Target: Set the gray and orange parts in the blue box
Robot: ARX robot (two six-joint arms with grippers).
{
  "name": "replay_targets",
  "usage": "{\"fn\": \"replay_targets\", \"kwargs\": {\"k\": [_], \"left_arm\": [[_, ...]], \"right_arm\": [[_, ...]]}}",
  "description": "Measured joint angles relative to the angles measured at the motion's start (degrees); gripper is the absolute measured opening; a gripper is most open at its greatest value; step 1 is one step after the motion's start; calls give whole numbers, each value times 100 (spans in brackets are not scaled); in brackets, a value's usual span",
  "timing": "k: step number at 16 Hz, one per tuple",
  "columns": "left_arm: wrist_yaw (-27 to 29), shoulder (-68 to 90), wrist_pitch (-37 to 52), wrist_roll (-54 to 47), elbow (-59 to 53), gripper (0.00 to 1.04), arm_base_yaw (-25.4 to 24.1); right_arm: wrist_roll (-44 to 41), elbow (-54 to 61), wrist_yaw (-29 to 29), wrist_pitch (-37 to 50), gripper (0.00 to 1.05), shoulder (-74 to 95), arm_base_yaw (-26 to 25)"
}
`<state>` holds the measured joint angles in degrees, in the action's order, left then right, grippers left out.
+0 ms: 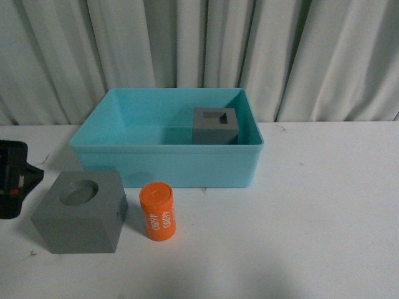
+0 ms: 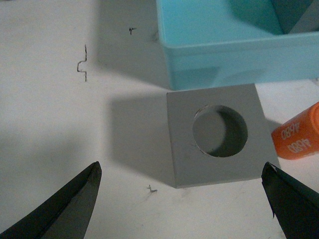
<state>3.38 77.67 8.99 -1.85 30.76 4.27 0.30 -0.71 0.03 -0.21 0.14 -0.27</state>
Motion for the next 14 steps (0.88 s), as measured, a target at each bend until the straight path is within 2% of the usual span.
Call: {"fn": "replay_targets", "kwargs": {"k": [3,14], "left_arm": [[50,597,334,-177,199,98,59],[267,1985,577,-205,1016,98,326]], "right_arm": [[0,0,0,0,98,0,0],[0,0,0,0,98,0,0]]}}
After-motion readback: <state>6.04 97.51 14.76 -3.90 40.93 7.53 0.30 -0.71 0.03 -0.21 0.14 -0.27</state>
